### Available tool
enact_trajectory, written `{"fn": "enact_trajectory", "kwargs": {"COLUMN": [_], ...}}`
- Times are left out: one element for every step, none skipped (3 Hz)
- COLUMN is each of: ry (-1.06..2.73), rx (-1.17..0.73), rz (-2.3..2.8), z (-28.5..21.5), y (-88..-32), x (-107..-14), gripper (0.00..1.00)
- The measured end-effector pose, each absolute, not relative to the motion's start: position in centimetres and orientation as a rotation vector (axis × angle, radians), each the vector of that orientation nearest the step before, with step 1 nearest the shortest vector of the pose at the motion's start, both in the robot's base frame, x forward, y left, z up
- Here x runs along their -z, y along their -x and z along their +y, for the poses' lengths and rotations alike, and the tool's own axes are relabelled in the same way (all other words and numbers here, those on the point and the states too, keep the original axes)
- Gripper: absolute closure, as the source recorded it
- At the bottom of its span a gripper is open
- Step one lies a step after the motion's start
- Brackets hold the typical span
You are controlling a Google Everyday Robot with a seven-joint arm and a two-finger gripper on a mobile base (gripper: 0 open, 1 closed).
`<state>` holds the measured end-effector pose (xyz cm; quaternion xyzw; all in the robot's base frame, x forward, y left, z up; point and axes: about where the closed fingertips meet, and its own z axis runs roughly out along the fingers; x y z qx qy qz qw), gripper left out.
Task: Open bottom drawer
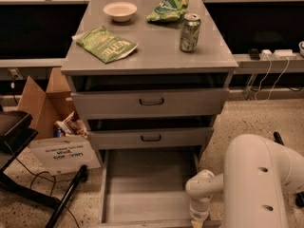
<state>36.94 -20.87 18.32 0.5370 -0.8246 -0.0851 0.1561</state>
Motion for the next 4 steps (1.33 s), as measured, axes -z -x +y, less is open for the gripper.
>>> {"fn": "enact_trajectory", "kwargs": {"ry": [-1.481,-1.481,-1.481,-1.481], "rx": [0.273,0.273,0.273,0.273], "rz": [-2.379,-2.379,-2.379,-2.379], "z": [-21.57,-21.59,-21.59,-21.59], "y": [-34.18,-34.44,-34.44,-34.44], "x": [-18.38,-18.38,-18.38,-18.38], "gripper": [1.00,0.97,0.74,0.43]}}
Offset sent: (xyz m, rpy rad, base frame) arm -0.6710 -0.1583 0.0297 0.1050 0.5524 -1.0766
